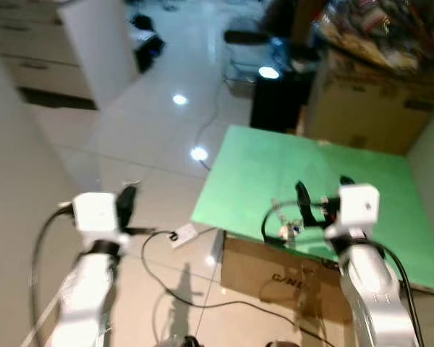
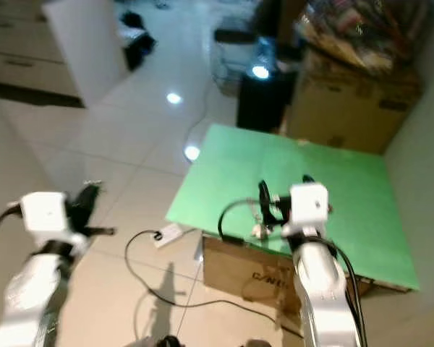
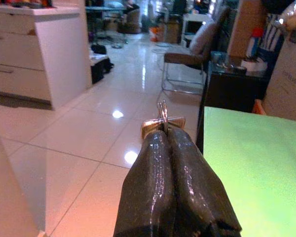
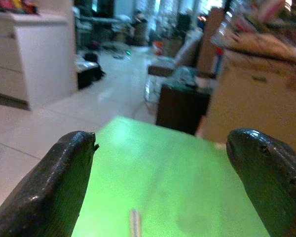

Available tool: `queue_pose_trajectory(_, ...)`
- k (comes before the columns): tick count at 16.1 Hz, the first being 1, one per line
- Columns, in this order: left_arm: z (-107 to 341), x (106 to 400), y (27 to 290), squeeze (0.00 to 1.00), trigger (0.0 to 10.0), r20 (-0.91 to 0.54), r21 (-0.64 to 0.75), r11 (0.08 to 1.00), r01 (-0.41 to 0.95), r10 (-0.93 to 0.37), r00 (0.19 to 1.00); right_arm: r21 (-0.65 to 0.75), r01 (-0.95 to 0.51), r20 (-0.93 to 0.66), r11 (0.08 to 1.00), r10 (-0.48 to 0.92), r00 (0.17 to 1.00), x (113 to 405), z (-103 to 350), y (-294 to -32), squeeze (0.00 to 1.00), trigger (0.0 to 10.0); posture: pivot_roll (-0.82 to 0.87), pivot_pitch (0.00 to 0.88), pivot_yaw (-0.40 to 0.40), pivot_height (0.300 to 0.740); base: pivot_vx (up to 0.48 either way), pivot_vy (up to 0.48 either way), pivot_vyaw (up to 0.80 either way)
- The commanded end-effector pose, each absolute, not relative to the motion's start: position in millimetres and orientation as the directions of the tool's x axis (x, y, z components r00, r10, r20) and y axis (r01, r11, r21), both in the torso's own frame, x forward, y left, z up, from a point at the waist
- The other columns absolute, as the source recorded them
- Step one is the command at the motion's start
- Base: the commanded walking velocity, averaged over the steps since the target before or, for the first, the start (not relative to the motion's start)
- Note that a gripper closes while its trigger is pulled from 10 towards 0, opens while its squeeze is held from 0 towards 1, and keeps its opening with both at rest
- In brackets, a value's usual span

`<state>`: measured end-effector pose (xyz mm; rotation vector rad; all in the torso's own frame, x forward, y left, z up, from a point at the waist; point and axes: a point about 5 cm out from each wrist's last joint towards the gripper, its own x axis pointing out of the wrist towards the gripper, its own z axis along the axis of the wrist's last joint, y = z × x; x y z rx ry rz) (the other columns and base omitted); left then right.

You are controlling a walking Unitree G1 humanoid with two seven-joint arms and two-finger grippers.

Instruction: Hang keys on a hook

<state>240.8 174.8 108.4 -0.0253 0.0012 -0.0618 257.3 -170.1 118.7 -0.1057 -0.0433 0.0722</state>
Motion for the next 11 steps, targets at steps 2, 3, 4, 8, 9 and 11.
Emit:
queue_pose_trajectory(2,114.8,251.7,166.8,0.0,10.0,-0.002,-0.02,0.995,0.097,-0.097,0.995,-0.049,-0.091,0.006,0.995,0.091,0.996,266.0,114.6,-169.3,0.0,10.0,-0.12,0.0,0.044,0.74,0.0,0.0,0.0)
queue_pose_trajectory(3,111.8,256.9,166.2,0.0,10.0,-0.023,-0.004,0.994,0.113,-0.113,0.993,-0.035,-0.107,-0.013,0.994,0.107,0.994,270.8,111.9,-168.3,0.0,10.0,-0.12,0.0,0.044,0.74,0.0,0.48,0.52)
queue_pose_trajectory(4,111.0,257.8,166.6,0.0,10.0,-0.029,-0.002,0.994,0.112,-0.112,0.993,-0.03,-0.107,-0.019,0.994,0.107,0.994,271.5,111.1,-168.3,0.0,10.0,-0.12,0.0,0.044,0.74,0.0,0.48,0.5)
queue_pose_trajectory(8,103.7,262.0,167.5,0.0,10.0,-0.076,-0.009,0.996,0.086,-0.087,0.993,0.022,-0.188,-0.06,0.982,0.189,0.98,274.1,101.4,-158.7,0.0,10.0,-0.1,0.0,0.04,0.74,0.0,0.48,0.22)
queue_pose_trajectory(9,101.3,262.3,167.8,0.0,10.0,-0.087,-0.014,0.997,0.081,-0.082,0.993,0.032,-0.203,-0.06,0.979,0.204,0.977,275.1,100.9,-156.2,0.0,10.0,-0.1,0.0,0.04,0.74,0.0,0.48,0.0)
queue_pose_trajectory(11,98.2,262.2,169.0,0.0,10.0,-0.099,-0.004,0.997,0.072,-0.072,0.993,0.045,-0.229,-0.059,0.972,0.231,0.971,277.8,100.0,-151.0,0.0,10.0,-0.09,0.0,0.04,0.74,0.0,0.48,0.0)
